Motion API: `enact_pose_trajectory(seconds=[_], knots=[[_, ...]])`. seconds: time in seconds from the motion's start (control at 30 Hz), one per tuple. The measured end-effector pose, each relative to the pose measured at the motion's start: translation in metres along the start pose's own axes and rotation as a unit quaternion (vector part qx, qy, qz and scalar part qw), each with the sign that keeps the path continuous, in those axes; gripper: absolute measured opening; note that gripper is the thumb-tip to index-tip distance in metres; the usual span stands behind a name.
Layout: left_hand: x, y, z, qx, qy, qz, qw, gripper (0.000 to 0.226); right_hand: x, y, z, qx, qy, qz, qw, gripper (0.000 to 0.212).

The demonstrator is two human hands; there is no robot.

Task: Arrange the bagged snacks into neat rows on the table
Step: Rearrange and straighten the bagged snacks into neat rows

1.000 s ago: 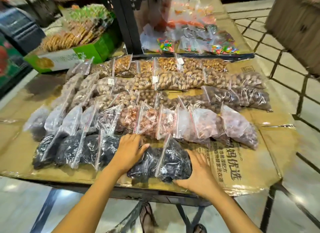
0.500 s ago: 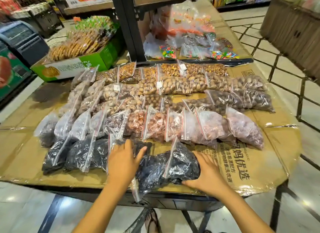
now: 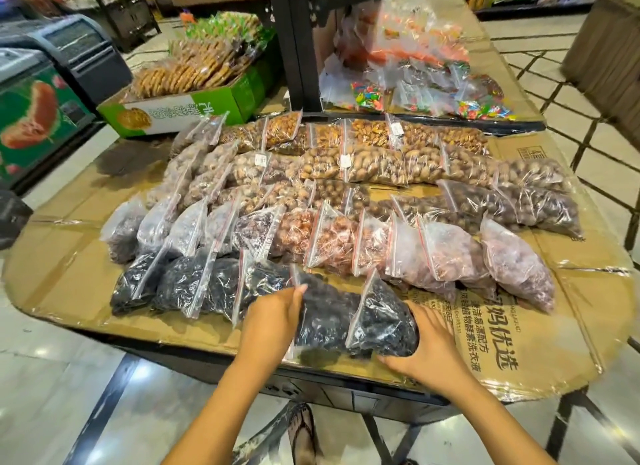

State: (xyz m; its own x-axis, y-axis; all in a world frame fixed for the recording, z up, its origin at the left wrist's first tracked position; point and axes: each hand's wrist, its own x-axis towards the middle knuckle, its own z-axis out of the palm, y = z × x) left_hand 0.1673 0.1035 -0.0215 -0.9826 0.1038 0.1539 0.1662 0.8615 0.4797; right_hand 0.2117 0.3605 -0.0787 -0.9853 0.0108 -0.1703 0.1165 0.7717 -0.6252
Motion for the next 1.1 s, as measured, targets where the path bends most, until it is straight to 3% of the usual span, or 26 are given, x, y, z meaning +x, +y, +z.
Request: enact_pose_trajectory(seconds=[0.1, 0.3, 0.53, 0.67, 0.8, 0.93, 1.1], knots=[[0.028, 0.009, -0.013, 0.017, 0.014, 0.024, 0.999, 0.047, -0.001, -0.004, -0.001, 0.001, -0.002, -0.006, 1.000, 0.113], [0.049, -0.010, -0.023, 0.041, -0.060, -0.028, 0.997, 0.049, -0.004, -0.009, 0.001, 0.034, 0.013, 0.010, 0.999, 0.111], [0.048, -0.030, -0.014, 0.019, -0.082, -0.029, 0.996, 0.050, 0.009, -0.036, 0.001, 0.171, 0.001, -0.025, 0.985, 0.088], [0.049, -0.030, -0.013, 0.007, -0.084, -0.041, 0.996, 0.050, 0.028, -0.058, 0.000, 0.086, -0.033, -0.075, 0.993, 0.098], [0.046, -0.026, -0.013, 0.015, -0.080, -0.052, 0.995, 0.050, 0.032, -0.050, 0.005, 0.132, -0.025, -0.033, 0.990, 0.098], [0.028, -0.028, -0.018, -0.021, 0.014, -0.062, 0.998, 0.045, 0.034, -0.046, 0.005, 0.097, -0.027, -0.024, 0.995, 0.106], [0.014, -0.068, -0.018, 0.025, 0.002, -0.088, 0.996, 0.065, 0.034, -0.049, -0.005, -0.014, -0.037, -0.041, 0.998, 0.108]])
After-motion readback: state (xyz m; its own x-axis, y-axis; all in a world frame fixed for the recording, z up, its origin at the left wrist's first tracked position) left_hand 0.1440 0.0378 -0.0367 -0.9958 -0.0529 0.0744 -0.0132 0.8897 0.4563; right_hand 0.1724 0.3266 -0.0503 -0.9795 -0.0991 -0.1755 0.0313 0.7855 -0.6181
